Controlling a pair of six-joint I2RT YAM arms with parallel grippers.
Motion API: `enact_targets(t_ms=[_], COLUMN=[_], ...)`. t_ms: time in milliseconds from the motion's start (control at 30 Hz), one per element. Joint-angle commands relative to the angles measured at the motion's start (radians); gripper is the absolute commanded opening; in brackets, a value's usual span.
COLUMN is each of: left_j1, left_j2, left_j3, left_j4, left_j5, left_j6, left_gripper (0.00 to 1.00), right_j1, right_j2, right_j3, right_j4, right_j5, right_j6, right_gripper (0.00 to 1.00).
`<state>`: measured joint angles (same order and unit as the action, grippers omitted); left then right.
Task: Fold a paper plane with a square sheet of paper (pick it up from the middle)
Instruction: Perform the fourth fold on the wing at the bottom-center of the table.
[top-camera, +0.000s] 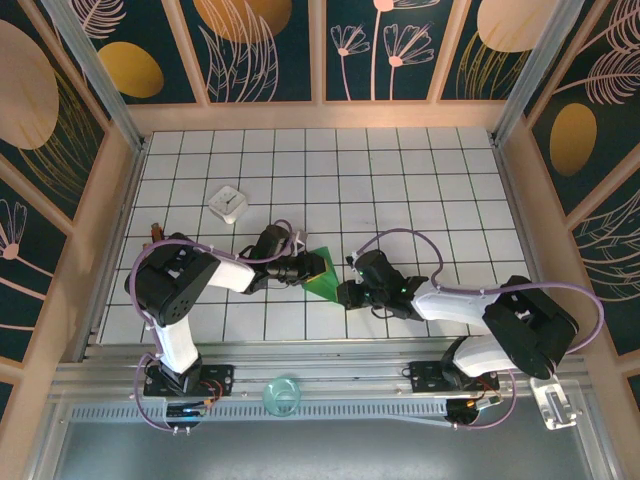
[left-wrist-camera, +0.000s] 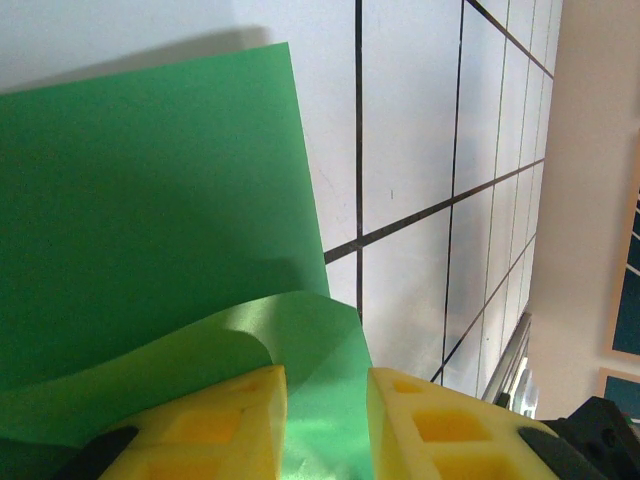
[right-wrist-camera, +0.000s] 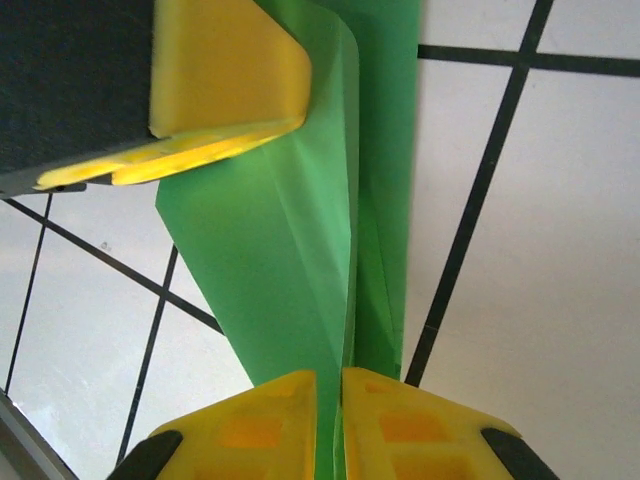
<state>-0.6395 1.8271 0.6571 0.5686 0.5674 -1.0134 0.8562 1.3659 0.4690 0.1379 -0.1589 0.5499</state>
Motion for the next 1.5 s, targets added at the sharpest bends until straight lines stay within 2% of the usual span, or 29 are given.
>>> enact_targets(t_ms=[0, 233, 500, 833, 1000, 1200, 1467], left_j1=[0.007, 0.007, 0.008, 0.007, 0.007, 0.006, 0.006], left_j2=[0.024, 0.022, 0.023, 0.018, 0.016, 0.02, 0.021], left_j3=[-0.013, -0.011, -0.012, -0.042, -0.054, -0.054, -0.056], left_j4=[-0.036, -0.042, -0.043, -0.024, -0.013, -0.021, -0.024], left_j5=[-0.017, -0.015, -0.022, -0.029, -0.038, -0.043, -0.043], left_j6=[0.028, 0.03, 0.032, 0.036, 0.046, 0.064, 0.07], left_gripper=[0.29, 0.29, 0.29, 0.29, 0.29, 0.29, 0.29], right_j1=[-0.003, 0.005, 0.014, 0.052, 0.057, 0.048, 0.002], right_j2=[-0.001, 0.002, 0.0, 0.048, 0.044, 0.013, -0.069], right_j3=[-0.018, -0.032, -0.059, -0.103, -0.118, -0.08, -0.079], right_j4=[0.001, 0.002, 0.017, 0.063, 0.054, 0.013, 0.02], right_j5=[0.01, 0.01, 0.015, 0.007, 0.017, 0.023, -0.048], right_j6=[0.011, 0.013, 0.027, 0.061, 0.071, 0.048, 0.077], right_gripper=[0.16, 0.15, 0.06, 0.03, 0.03, 0.08, 0.15])
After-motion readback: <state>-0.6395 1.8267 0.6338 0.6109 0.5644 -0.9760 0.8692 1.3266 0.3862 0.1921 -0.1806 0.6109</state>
